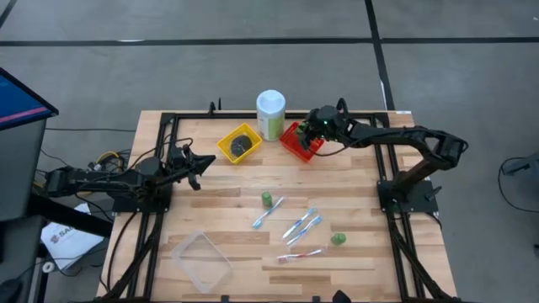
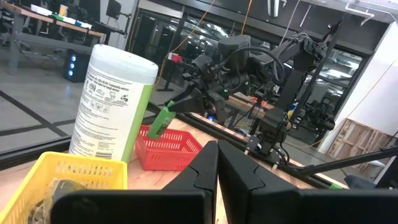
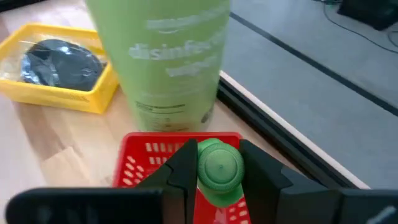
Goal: Pick & Place Travel size toiletries
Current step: Put the top green shampoo into the red bin
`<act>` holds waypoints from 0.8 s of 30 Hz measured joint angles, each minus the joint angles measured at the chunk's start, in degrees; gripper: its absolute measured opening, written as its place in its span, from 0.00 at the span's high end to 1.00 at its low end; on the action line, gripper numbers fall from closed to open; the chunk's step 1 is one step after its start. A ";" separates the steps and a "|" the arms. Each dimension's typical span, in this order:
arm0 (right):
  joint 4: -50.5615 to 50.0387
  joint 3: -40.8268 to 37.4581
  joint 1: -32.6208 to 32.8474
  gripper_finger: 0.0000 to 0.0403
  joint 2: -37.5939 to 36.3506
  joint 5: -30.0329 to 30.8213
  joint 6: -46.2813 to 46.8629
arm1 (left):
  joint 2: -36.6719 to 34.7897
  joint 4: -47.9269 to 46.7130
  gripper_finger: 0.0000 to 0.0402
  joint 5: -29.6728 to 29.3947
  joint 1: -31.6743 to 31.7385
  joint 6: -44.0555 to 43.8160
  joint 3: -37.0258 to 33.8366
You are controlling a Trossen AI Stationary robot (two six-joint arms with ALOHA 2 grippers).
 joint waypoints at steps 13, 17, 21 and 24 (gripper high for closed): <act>-1.35 2.75 2.91 0.79 3.78 4.01 -2.27 | -0.01 0.03 0.98 0.00 0.00 0.00 0.00; -2.86 2.71 2.57 0.79 3.78 4.50 -2.33 | 0.00 0.03 0.98 0.00 0.00 0.00 0.00; -2.73 2.73 2.36 0.79 3.78 4.50 -2.38 | 0.00 0.04 0.98 0.00 0.00 0.00 0.00; -2.64 2.73 2.57 0.79 3.78 4.47 -2.81 | 0.00 0.04 0.98 0.00 0.00 0.00 0.00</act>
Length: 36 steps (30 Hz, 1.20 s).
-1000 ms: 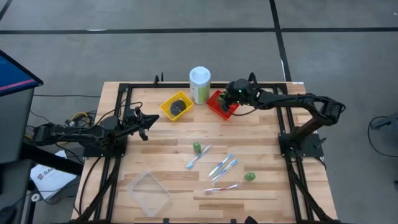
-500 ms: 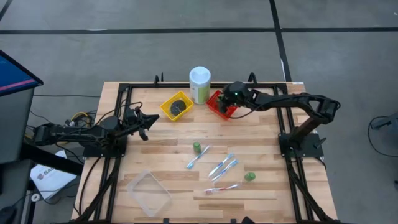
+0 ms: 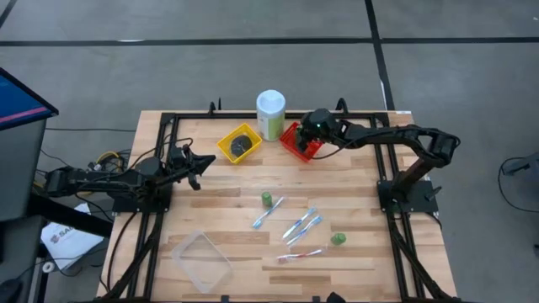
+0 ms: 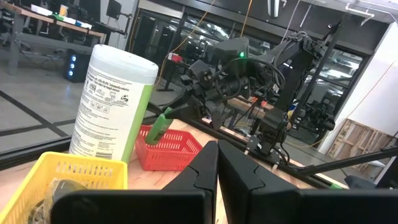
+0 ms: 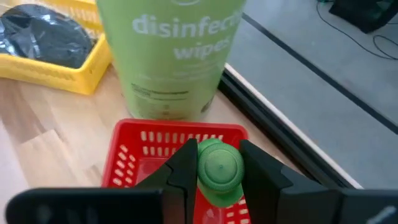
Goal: Pick & Place Travel size toiletries
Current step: Put the top green shampoo into the red bin
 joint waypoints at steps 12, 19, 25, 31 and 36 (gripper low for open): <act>-0.46 1.87 0.38 0.79 4.80 0.01 -0.60 | 0.00 0.03 0.98 -0.02 0.00 0.00 0.00; -1.49 3.17 0.69 0.79 5.66 -0.03 -0.98 | 0.00 0.11 0.98 0.00 0.00 0.00 0.00; -1.94 3.19 0.44 0.74 5.64 -0.04 -0.98 | 0.00 0.42 0.98 -0.02 0.00 0.00 0.00; -2.12 3.17 0.25 0.60 5.64 -0.03 -1.42 | 0.00 0.48 0.98 -0.01 0.00 0.00 0.00; -2.10 3.18 0.27 0.51 5.64 -0.06 -1.44 | 0.00 0.53 0.98 -0.02 0.00 0.00 0.00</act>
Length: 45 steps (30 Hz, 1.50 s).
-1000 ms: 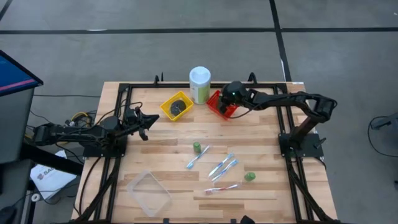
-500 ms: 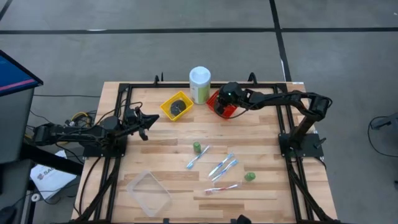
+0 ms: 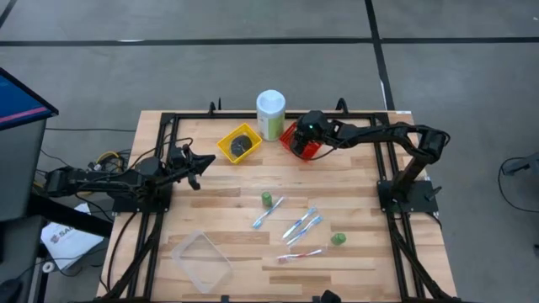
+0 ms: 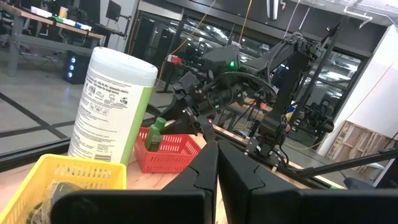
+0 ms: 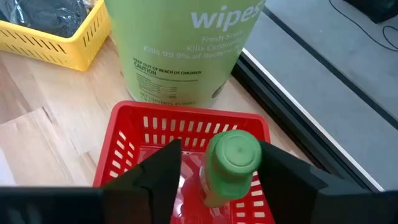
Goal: Pick & Place Travel size toiletries
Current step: Put the top green shampoo into the red bin, then put the bottom green shampoo into the red bin
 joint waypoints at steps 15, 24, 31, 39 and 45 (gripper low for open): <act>-0.31 0.01 -0.48 0.36 -4.11 0.00 -2.32 | 0.00 0.19 0.98 0.00 0.00 0.00 0.00; -26.84 8.08 0.95 0.35 -15.85 -9.90 -1.82 | 0.00 0.33 0.98 0.00 0.00 0.00 0.00; -56.71 10.13 11.68 0.35 -29.04 -21.50 9.58 | -0.01 0.33 0.98 0.00 0.00 0.00 0.00; -64.22 10.11 35.52 0.35 -38.14 -17.81 30.02 | 0.00 0.35 0.98 0.01 0.00 0.00 0.00; -64.59 10.11 52.24 0.35 -35.00 -11.96 34.99 | 0.00 0.39 0.98 0.01 0.00 -0.02 0.00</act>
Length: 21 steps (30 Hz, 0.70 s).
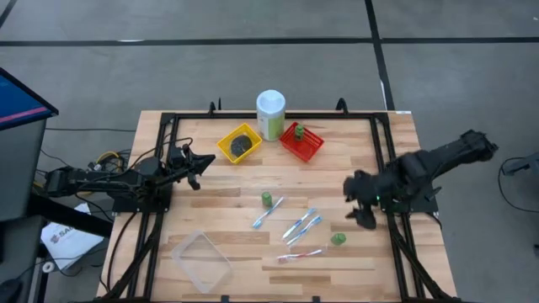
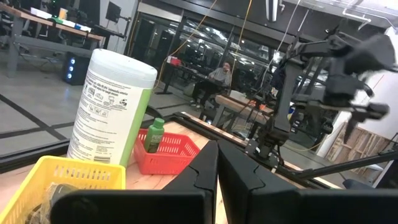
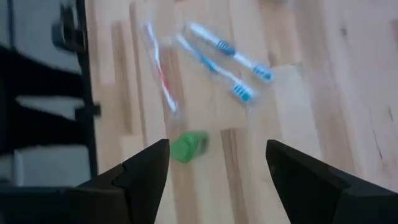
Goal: Pick & Place Travel size toiletries
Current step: Put the bottom green shampoo into the red bin
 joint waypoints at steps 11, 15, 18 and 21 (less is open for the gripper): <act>0.54 -0.04 11.83 0.35 15.67 3.32 -1.57 | 0.00 0.11 0.98 0.00 0.00 0.02 0.00; 2.81 -0.04 12.41 0.35 17.25 3.15 -1.73 | 0.00 0.18 0.98 -0.01 0.00 0.02 0.00; 3.63 -0.06 12.39 0.35 17.18 3.14 -1.95 | 0.00 0.35 0.98 -0.01 0.00 0.01 0.00; 5.03 -1.26 12.40 0.35 17.18 3.01 -1.70 | 0.00 0.38 0.98 -0.01 0.00 0.02 0.00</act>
